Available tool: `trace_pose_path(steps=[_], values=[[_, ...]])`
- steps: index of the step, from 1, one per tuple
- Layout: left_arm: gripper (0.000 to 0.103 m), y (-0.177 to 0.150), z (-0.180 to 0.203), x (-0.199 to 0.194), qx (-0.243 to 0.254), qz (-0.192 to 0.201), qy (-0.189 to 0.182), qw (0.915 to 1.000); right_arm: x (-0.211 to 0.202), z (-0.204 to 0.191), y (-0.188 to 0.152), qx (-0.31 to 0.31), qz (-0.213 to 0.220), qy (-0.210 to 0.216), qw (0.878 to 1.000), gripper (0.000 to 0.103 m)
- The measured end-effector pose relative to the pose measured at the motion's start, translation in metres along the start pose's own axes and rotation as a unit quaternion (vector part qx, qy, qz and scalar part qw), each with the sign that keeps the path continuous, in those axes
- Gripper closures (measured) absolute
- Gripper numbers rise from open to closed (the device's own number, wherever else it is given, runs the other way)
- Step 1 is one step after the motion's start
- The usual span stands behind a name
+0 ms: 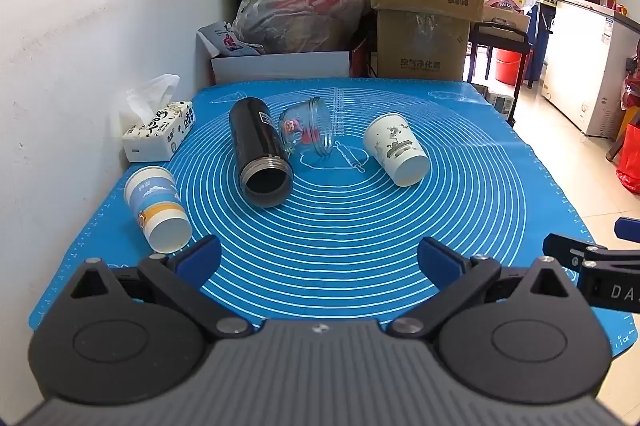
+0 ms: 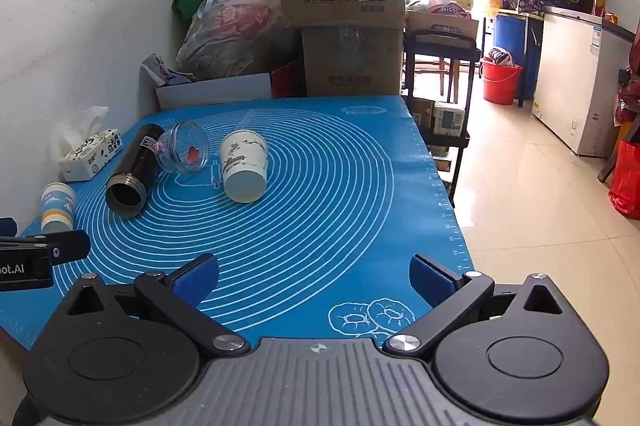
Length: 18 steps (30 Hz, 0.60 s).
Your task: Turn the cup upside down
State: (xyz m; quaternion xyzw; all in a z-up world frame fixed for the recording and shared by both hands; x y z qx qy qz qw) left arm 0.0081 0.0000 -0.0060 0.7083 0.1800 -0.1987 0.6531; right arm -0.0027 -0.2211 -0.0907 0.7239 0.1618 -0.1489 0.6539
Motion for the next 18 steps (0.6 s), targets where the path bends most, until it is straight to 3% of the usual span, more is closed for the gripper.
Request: trace_pose_path(steps=[18], values=[[0.000, 0.0016, 0.0014, -0.0018, -0.002, 0.002, 0.000, 1.0000, 0.0006, 0.0000, 0.0000, 0.000, 0.002, 0.000, 1.000, 0.000]])
Point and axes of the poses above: each gripper's, at about its wrist camera, not at the fingertips, and x roughly the way its jaws point, z to its right, y to its top, the point moved 1 cm from there along x, roughly the way its jaws point, and after that the axes turned 5 degrees about z, right-handed, at the moved point
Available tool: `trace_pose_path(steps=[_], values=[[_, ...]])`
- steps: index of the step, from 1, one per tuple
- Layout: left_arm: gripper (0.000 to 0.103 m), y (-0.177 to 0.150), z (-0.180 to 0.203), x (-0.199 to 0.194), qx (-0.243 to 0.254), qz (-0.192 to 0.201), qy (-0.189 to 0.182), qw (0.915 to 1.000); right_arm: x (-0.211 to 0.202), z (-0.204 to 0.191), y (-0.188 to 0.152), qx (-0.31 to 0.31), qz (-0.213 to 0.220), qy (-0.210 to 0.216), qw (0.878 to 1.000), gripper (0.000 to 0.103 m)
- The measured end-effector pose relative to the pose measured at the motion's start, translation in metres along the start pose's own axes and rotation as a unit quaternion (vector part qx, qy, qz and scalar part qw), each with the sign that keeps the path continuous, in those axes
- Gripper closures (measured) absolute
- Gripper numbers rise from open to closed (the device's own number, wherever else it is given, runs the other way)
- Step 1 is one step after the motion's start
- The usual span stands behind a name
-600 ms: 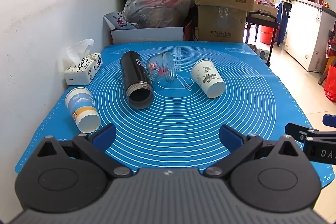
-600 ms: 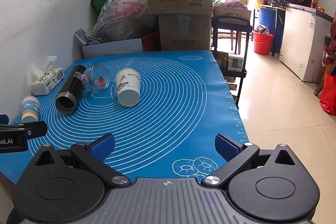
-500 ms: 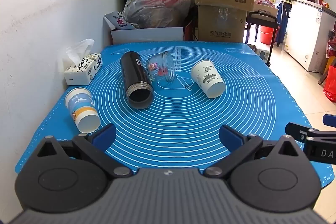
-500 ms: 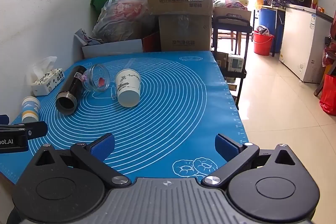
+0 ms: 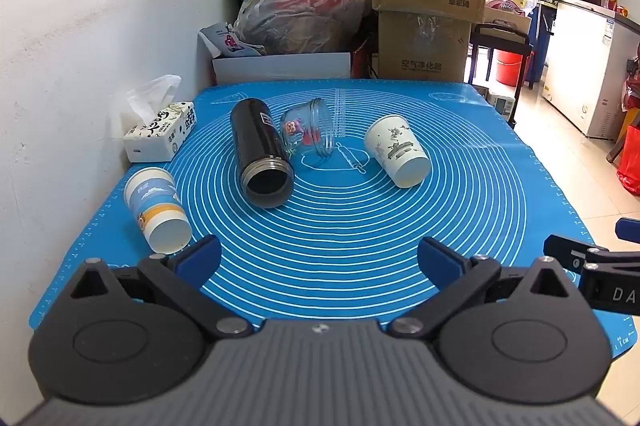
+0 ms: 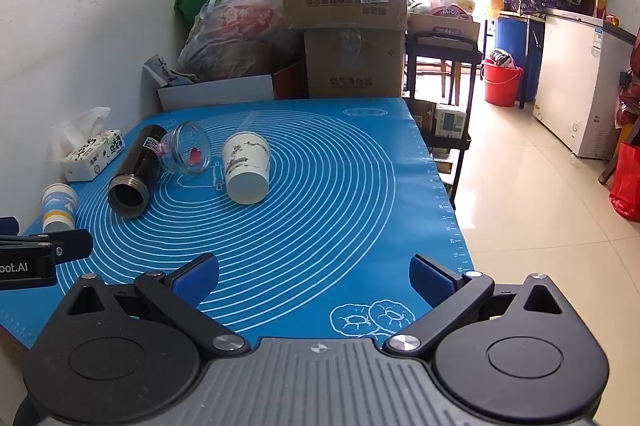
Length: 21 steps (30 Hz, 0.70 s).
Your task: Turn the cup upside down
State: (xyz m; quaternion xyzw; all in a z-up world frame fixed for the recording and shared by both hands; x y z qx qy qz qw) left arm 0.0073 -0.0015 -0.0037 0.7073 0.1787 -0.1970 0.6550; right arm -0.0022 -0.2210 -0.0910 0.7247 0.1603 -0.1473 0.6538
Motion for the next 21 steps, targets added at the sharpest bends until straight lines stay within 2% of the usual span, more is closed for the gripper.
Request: trace_pose_path(steps=[21], values=[[0.000, 0.0004, 0.0025, -0.0031, 0.002, 0.001, 0.000, 1.0000, -0.0008, -0.0022, 0.0010, -0.002, 0.000, 0.000, 1.000, 0.000]])
Point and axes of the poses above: each gripper's, at about its wrist camera, not at the fingertips, and x roughly the way its jaws point, z to its right, y to its top, the point moved 1 cm from there along x, roughly the way its jaws point, and after that the axes turned 5 degrees about z, right-handed, at the moved point
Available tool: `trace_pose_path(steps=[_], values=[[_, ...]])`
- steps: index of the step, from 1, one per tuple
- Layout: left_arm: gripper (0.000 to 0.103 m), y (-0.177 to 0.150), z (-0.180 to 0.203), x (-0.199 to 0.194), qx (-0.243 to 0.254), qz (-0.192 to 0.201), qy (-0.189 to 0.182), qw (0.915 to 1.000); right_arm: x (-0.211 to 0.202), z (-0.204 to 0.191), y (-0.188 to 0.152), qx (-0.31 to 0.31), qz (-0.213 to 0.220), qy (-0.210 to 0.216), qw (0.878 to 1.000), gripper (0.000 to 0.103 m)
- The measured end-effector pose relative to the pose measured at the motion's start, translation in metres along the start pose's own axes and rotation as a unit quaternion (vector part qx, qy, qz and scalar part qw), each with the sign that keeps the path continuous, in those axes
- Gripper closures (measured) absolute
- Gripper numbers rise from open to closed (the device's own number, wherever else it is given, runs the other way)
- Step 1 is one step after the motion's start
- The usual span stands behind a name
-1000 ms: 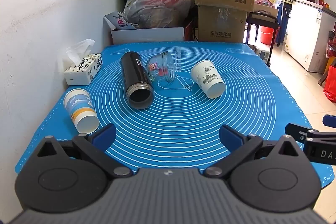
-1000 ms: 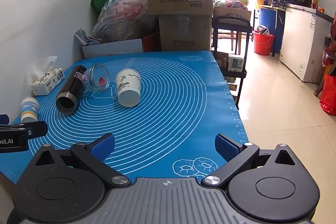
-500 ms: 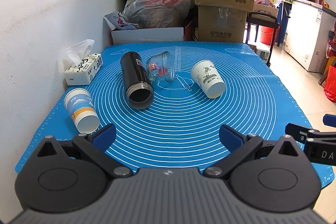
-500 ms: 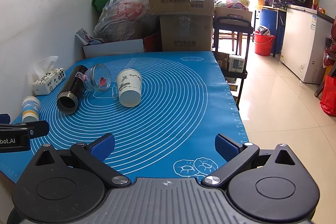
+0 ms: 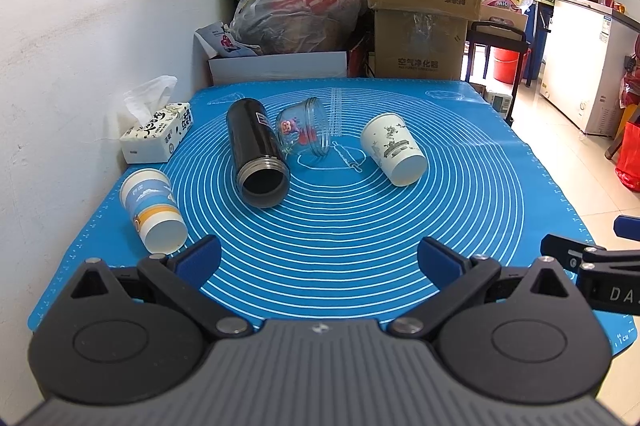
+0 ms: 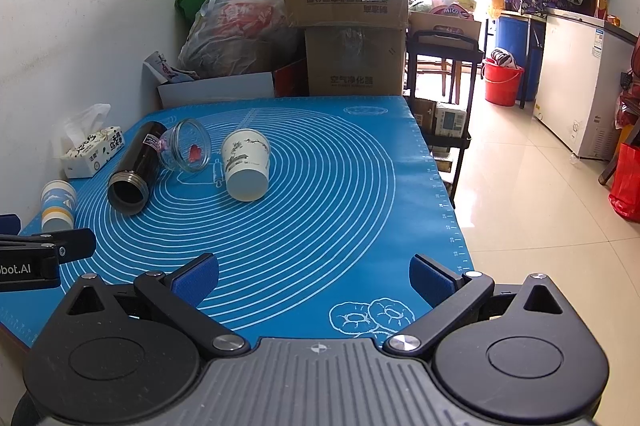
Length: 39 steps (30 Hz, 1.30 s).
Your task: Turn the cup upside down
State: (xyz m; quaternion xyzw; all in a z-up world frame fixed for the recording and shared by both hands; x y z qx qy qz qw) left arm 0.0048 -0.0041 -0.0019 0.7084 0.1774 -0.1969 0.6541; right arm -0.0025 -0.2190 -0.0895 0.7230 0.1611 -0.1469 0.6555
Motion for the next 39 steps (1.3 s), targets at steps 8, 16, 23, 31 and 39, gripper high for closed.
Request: trace_pose_path(steps=[8, 16, 23, 31, 39], values=[[0.000, -0.003, 0.001, 0.004, 0.002, 0.000, 0.000, 1.0000, 0.003, 0.001, -0.005, -0.002, -0.001, 0.003, 1.000, 0.000], [0.000, -0.002, 0.001, 0.004, 0.001, 0.000, -0.001, 1.0000, 0.002, 0.001, -0.004, -0.005, -0.002, 0.004, 1.000, 0.000], [0.000, -0.001, -0.002, 0.002, 0.000, 0.002, 0.000, 1.0000, -0.003, -0.003, -0.003, -0.015, -0.002, 0.008, 1.000, 0.000], [0.000, -0.002, -0.005, -0.007, -0.001, 0.007, 0.001, 1.0000, -0.013, -0.007, -0.004, -0.025, 0.003, 0.014, 1.000, 0.000], [0.000, -0.005, -0.003, -0.015, -0.002, 0.010, 0.006, 0.9999, -0.023, -0.014, -0.004, -0.036, 0.008, 0.025, 0.999, 0.000]])
Point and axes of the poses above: each gripper's, at about its wrist camera, not at the fingertips, and x roughly the way its jaws point, z to its right, y to its top, the point moved 1 cm from there along x, roughly the way its jaws point, and after that the axes turned 5 degrees about z, right-handed, at the moved point
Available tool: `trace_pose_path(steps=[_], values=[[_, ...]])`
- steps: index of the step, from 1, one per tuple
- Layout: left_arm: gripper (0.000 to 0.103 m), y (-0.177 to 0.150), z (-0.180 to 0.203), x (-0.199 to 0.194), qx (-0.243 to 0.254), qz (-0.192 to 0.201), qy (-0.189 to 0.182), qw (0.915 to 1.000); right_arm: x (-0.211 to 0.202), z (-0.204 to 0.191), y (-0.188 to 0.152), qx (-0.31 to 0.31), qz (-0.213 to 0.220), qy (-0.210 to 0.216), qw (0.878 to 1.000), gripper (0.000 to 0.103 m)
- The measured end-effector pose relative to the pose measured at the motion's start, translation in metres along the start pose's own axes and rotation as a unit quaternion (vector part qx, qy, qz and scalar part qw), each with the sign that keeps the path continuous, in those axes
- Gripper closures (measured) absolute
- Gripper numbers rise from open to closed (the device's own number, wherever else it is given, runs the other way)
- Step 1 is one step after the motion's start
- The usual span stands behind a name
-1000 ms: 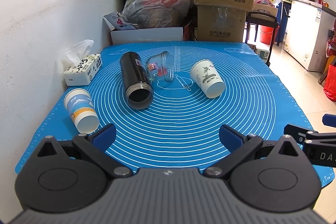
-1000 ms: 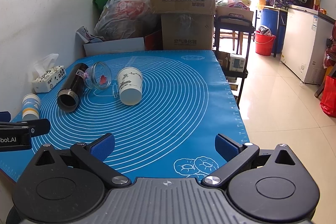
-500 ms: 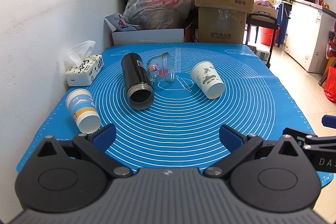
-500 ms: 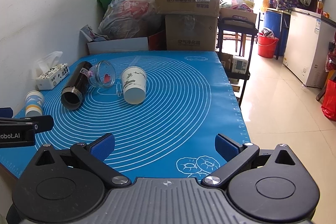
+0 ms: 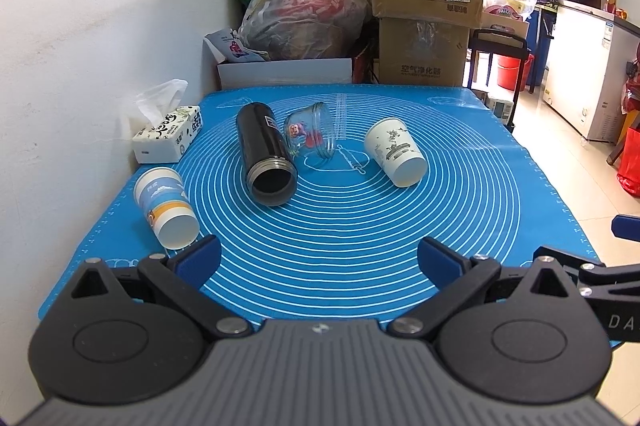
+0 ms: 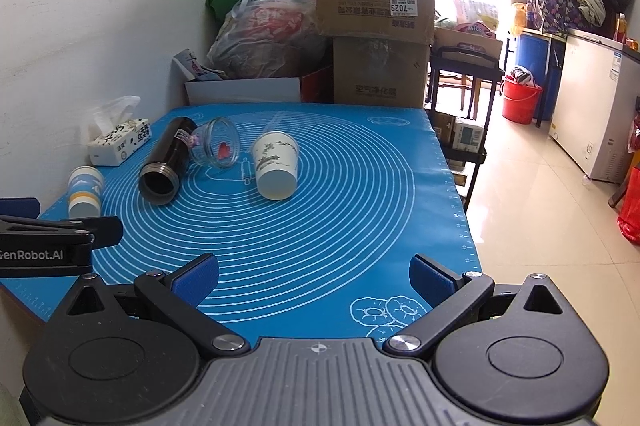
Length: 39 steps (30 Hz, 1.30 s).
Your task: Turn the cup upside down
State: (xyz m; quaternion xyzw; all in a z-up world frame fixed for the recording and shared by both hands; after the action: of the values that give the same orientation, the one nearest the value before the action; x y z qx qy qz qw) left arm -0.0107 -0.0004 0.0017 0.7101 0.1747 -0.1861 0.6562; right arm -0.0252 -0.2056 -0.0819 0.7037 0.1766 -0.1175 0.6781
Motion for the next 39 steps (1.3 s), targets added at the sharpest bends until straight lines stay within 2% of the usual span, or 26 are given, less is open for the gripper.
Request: trace_pose_path(steps=[25, 33, 39], values=[[0.000, -0.002, -0.001, 0.000, -0.007, -0.003, 0.004, 1.0000, -0.003, -0.001, -0.001, -0.003, -0.001, 0.008, 1.000, 0.000], [0.000, 0.009, 0.006, 0.019, -0.009, 0.010, 0.001, 0.9999, 0.008, 0.012, 0.005, 0.006, 0.007, -0.002, 1.000, 0.000], [0.000, 0.026, 0.018, 0.050, -0.006, 0.022, 0.003, 0.9997, 0.027, 0.029, 0.012, 0.023, 0.012, -0.015, 1.000, 0.000]])
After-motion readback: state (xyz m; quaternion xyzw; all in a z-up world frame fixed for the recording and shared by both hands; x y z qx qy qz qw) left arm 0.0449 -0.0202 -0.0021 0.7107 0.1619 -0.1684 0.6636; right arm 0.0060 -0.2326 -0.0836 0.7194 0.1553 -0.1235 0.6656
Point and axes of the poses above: each gripper's, at about its wrist camera, not at the fingertips, and x roughly the way its jaws point, z to its right, y to its top, the point moved 1 cm from there along x, roughly the way its jaws point, and after that the axes turned 5 degrees about z, right-handed, at the moved point
